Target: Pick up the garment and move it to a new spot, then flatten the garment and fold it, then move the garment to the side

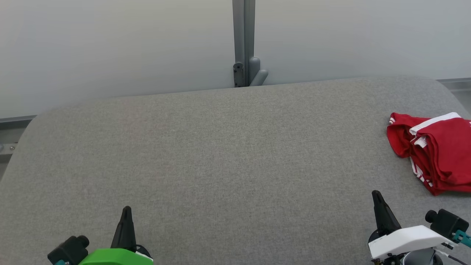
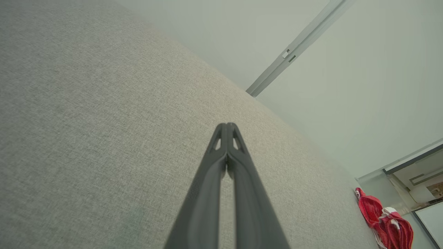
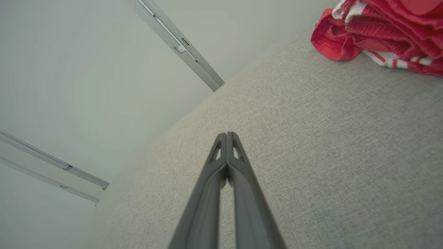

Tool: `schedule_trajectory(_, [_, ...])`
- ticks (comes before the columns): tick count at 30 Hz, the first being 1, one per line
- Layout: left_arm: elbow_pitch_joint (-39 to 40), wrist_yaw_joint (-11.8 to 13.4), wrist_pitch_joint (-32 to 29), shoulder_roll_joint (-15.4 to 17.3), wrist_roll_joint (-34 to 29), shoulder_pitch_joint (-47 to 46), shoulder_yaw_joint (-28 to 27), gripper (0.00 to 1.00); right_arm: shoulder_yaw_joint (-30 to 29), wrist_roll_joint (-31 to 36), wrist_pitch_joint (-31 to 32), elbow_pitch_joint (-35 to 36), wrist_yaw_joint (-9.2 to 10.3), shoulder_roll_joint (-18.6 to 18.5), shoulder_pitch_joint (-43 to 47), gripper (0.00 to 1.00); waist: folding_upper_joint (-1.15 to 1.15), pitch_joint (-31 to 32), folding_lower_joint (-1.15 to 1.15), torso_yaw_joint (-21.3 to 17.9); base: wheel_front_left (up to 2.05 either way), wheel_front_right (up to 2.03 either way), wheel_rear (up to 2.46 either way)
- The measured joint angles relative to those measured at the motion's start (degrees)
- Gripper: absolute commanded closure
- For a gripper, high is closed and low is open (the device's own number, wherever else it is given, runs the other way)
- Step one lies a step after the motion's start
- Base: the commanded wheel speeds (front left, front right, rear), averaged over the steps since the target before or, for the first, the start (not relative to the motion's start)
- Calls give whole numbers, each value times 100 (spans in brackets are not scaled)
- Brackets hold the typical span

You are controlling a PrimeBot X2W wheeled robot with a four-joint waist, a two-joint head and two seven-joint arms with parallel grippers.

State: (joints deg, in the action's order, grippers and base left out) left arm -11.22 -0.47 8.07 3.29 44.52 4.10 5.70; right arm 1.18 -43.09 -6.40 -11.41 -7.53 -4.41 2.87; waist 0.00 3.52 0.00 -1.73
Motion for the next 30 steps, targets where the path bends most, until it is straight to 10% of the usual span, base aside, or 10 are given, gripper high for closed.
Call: schedule_trajectory(30, [-259,-269,-504,-4,2040,-557,-344,100,-448,-2082,608,-185,5,22,-442,100,0,-134,0,57,0,0,0])
